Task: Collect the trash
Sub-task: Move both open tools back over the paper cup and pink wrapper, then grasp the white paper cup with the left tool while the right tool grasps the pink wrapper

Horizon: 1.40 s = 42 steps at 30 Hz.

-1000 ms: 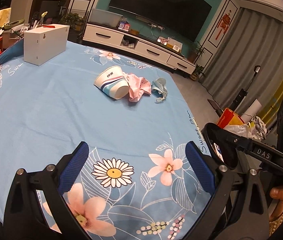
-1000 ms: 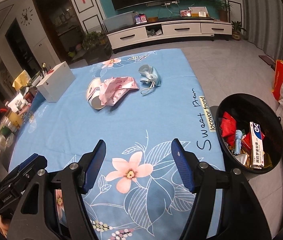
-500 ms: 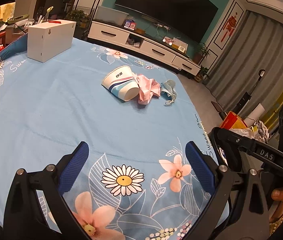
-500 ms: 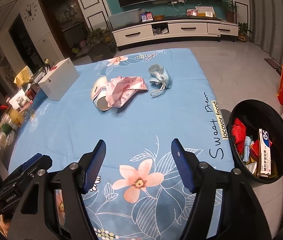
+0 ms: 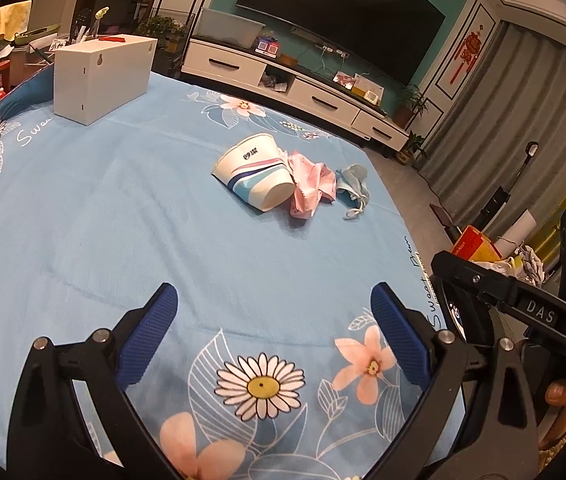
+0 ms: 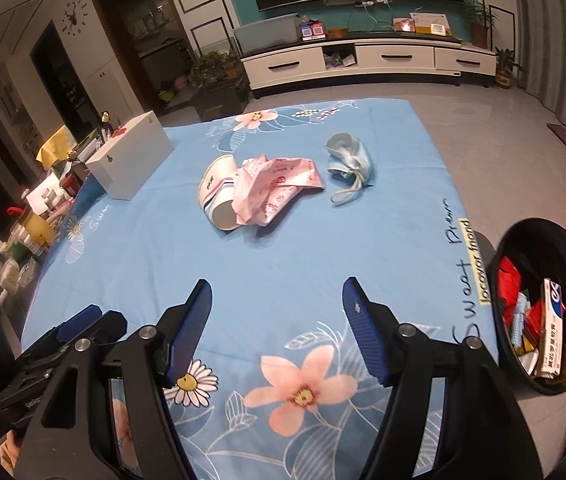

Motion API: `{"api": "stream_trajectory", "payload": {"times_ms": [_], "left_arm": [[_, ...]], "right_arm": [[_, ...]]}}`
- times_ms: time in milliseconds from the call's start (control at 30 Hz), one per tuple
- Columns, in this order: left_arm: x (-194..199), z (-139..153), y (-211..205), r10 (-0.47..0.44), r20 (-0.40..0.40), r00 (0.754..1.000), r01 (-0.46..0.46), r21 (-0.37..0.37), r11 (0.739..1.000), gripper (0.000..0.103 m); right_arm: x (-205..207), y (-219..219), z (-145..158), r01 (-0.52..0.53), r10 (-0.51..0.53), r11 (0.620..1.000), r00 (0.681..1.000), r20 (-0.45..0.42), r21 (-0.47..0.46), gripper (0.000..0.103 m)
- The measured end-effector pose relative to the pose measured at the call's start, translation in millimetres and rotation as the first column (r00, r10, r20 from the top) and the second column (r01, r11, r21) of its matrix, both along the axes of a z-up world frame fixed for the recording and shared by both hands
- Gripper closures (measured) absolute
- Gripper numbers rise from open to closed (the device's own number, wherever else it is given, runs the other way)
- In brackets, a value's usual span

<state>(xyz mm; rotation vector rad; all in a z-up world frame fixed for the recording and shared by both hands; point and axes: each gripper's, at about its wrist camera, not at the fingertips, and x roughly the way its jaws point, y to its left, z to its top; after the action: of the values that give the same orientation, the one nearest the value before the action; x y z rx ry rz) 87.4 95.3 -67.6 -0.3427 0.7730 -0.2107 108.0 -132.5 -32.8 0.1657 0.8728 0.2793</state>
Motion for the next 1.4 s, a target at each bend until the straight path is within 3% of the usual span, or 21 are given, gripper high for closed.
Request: {"api": "stream_trajectory", "payload": {"times_ms": [467,700,867,1033,1133,1267,1400], "left_arm": [[51.9,-24.3,49.0,0.130,-0.059,0.990,-0.132,-0.041,0.990,0.006],[77.0,-28.2,39.3,0.110,-0.071,0.991,-0.111,-0.014,0.994,0.006],[91.2,-28.8,32.2,0.104,-0.074,0.992,-0.105,0.001,0.995,0.006],[103.6,-28.6,28.2,0.095,-0.073,0.993,-0.094,0.007,0.996,0.006],[110.8,-25.9,22.0,0.077,-0.067,0.995,-0.077,0.007,0.997,0.006],[121.5,-21.2,8.2,0.045,-0.048,0.998,-0.044,0.007,0.999,0.006],[141.0,-20.4,-14.7,-0.004,-0.043,0.999,0.005,0.042,0.999,0.006]], "right_arm": [[68.7,21.9,-19.8,-0.062,0.062,0.997,0.998,0.006,0.036,0.036],[117.9,31.0,-29.8,-0.067,0.068,0.991,0.998,0.002,0.112,0.036],[156.3,49.0,-47.2,-0.066,0.069,0.992,0.997,-0.029,0.108,0.036],[172.8,49.4,-68.4,-0.042,0.051,0.995,0.994,-0.094,0.095,0.078],[164.5,38.6,-62.9,-0.032,0.039,0.993,0.997,-0.062,0.110,0.093],[133.8,7.5,-34.2,-0.037,0.035,0.976,0.999,0.010,0.215,0.093],[107.4,-15.8,-10.4,-0.048,0.027,0.976,0.995,0.101,0.211,0.093]]}}
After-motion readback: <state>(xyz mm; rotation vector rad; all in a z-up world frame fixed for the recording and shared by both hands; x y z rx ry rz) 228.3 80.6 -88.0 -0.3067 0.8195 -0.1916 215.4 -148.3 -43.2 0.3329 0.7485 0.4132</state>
